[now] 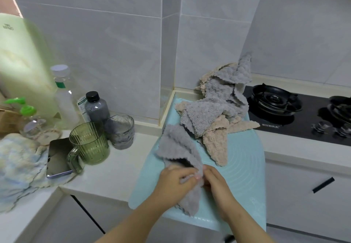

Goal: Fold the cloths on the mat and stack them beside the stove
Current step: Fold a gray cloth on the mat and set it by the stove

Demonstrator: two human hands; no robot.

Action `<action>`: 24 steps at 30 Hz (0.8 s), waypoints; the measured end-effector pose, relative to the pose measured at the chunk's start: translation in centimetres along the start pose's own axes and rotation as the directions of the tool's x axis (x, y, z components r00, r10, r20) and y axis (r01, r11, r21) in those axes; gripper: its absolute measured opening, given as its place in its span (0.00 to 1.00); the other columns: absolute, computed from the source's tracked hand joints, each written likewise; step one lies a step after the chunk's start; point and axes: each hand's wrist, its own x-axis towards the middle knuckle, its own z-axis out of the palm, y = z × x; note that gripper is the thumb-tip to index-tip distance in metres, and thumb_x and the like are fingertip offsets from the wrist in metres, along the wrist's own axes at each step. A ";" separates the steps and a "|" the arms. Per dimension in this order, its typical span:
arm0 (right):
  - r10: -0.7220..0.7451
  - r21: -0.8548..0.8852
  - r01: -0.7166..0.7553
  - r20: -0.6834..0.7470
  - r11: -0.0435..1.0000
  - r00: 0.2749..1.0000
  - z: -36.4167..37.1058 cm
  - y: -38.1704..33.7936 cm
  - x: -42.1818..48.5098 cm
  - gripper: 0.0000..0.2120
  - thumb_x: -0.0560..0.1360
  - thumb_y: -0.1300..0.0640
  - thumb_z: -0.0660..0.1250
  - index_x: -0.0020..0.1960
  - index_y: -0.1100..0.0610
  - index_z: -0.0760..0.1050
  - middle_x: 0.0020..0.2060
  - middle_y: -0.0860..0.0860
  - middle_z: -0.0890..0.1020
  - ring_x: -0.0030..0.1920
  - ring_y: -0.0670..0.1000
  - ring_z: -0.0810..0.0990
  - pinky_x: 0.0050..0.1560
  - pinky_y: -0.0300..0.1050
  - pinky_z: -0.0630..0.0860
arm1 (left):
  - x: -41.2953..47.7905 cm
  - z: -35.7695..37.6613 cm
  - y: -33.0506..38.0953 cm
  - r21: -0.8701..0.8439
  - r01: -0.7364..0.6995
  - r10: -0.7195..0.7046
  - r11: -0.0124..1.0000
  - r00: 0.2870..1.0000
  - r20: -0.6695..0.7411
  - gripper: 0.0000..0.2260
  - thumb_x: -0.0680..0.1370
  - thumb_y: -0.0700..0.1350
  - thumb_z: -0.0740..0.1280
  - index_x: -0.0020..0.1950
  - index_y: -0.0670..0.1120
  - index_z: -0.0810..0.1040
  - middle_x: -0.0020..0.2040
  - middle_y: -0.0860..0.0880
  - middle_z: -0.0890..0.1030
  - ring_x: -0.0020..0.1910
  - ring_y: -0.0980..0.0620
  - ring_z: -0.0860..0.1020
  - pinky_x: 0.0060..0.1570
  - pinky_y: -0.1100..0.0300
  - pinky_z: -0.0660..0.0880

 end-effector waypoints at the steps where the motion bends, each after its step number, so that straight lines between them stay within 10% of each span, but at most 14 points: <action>1: 0.004 0.005 -0.004 -0.004 1.000 1.000 -0.1 0.2 0.1 0.14 0.79 0.51 0.60 0.56 0.60 0.76 0.48 0.54 0.84 0.50 0.51 0.81 0.53 0.43 0.76 | -0.1 0.3 0.5 -0.041 -0.006 0.009 0.999 0.997 0.075 0.16 0.74 0.60 0.63 0.50 0.51 0.83 0.43 0.55 0.81 0.45 0.59 0.78 0.52 0.64 0.73; 3: 0.008 -0.002 -0.008 -0.008 1.000 1.000 -0.4 0.4 0.1 0.19 0.78 0.45 0.58 0.56 0.59 0.77 0.50 0.54 0.84 0.53 0.52 0.82 0.58 0.50 0.76 | 0.2 0.5 0.7 -0.137 0.061 -0.056 0.989 0.998 0.038 0.14 0.80 0.53 0.59 0.46 0.49 0.82 0.40 0.52 0.81 0.42 0.56 0.78 0.50 0.62 0.73; 7: 0.008 -0.111 -0.009 -0.013 0.994 1.000 -0.4 0.6 0.3 0.18 0.76 0.43 0.62 0.62 0.50 0.69 0.52 0.51 0.80 0.51 0.47 0.80 0.53 0.43 0.76 | 2.0 0.3 -1.8 0.199 0.076 -0.011 0.977 0.951 -0.310 0.08 0.79 0.42 0.59 0.50 0.49 0.77 0.47 0.50 0.80 0.50 0.48 0.76 0.48 0.54 0.72; 12: -0.062 -0.400 0.111 0.134 0.910 0.989 -0.4 0.5 0.6 0.32 0.70 0.49 0.72 0.69 0.41 0.61 0.61 0.46 0.71 0.59 0.44 0.73 0.57 0.36 0.72 | 2.8 1.3 -2.8 0.377 0.152 -0.054 0.914 0.965 -0.256 0.16 0.75 0.43 0.63 0.62 0.50 0.72 0.60 0.49 0.70 0.61 0.47 0.68 0.59 0.57 0.68; 15: -0.055 -0.602 0.164 0.195 0.781 0.979 -0.2 0.4 0.9 0.21 0.71 0.53 0.70 0.62 0.42 0.70 0.56 0.47 0.67 0.53 0.40 0.69 0.47 0.23 0.66 | 2.5 1.8 -3.0 0.359 0.104 -0.016 0.928 0.971 -0.240 0.17 0.74 0.40 0.64 0.63 0.48 0.72 0.58 0.49 0.68 0.60 0.49 0.68 0.59 0.62 0.66; 19: -0.149 -0.676 0.190 0.120 0.712 0.982 -0.5 0.7 1.4 0.09 0.74 0.60 0.65 0.38 0.48 0.73 0.45 0.48 0.71 0.45 0.43 0.69 0.44 0.22 0.64 | 2.7 0.6 -2.8 0.304 0.025 0.021 0.952 0.989 -0.146 0.12 0.70 0.33 0.63 0.41 0.52 0.73 0.44 0.48 0.72 0.48 0.50 0.70 0.40 0.72 0.64; 24: -0.130 -0.676 0.161 0.097 0.719 0.987 -1.2 0.3 1.0 0.12 0.78 0.58 0.57 0.36 0.52 0.63 0.41 0.48 0.69 0.40 0.44 0.67 0.39 0.31 0.64 | 2.5 -2.0 -1.2 0.291 0.044 -0.043 0.956 0.999 -0.008 0.16 0.68 0.32 0.65 0.32 0.54 0.70 0.35 0.57 0.73 0.36 0.58 0.72 0.36 0.75 0.66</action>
